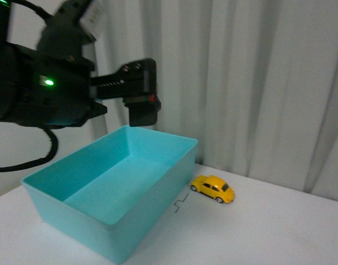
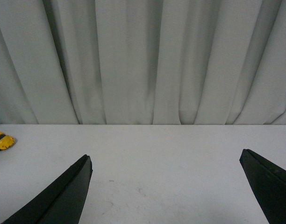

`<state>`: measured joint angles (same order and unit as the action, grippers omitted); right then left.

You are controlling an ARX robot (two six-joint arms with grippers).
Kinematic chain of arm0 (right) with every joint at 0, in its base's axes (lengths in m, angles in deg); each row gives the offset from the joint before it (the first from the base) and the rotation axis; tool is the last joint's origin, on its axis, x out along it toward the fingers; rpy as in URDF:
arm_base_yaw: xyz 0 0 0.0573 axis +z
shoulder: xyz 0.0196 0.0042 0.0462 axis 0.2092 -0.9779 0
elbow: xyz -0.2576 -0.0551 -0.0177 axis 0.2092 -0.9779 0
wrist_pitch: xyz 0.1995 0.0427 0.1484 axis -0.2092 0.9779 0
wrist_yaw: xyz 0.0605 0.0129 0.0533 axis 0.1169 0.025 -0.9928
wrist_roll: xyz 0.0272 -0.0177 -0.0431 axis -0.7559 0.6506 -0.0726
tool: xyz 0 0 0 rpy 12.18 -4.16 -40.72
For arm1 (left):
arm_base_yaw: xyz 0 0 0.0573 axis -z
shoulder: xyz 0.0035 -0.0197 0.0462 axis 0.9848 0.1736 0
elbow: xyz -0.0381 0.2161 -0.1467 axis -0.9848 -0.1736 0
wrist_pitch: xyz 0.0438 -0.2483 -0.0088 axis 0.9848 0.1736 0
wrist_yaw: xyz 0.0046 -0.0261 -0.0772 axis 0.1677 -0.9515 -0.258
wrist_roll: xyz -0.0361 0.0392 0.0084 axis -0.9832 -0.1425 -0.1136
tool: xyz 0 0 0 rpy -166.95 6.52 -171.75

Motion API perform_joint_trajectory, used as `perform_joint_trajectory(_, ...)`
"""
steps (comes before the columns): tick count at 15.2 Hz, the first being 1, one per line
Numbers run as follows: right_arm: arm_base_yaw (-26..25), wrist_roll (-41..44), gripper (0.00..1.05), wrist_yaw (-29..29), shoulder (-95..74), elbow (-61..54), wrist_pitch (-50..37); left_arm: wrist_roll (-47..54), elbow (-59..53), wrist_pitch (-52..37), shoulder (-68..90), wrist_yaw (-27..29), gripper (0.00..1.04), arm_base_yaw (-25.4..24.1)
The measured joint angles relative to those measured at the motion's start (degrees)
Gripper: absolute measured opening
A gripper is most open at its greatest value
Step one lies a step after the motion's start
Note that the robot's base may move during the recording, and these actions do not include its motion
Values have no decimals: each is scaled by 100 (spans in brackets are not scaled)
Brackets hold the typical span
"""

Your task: Wind up and store yellow beetle toy

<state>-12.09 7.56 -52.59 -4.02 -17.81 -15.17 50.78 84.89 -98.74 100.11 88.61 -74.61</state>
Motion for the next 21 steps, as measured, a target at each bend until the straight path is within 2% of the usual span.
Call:
perform_joint_trajectory(2,0,0,98,0,0,0,0,470,1082,-44,1580,-44,98,243)
perform_joint_trajectory(4,0,0,98,0,0,0,0,1364,2345,129,2791,-249,98,479)
perform_joint_trajectory(8,0,0,98,0,0,0,0,3803,4291,1467,4319,-756,98,785)
perform_joint_trajectory(17,0,0,98,0,0,0,0,5761,5167,2627,4765,-837,98,896)
perform_joint_trajectory(21,0,0,98,0,0,0,0,7809,5882,3779,5412,-313,98,903)
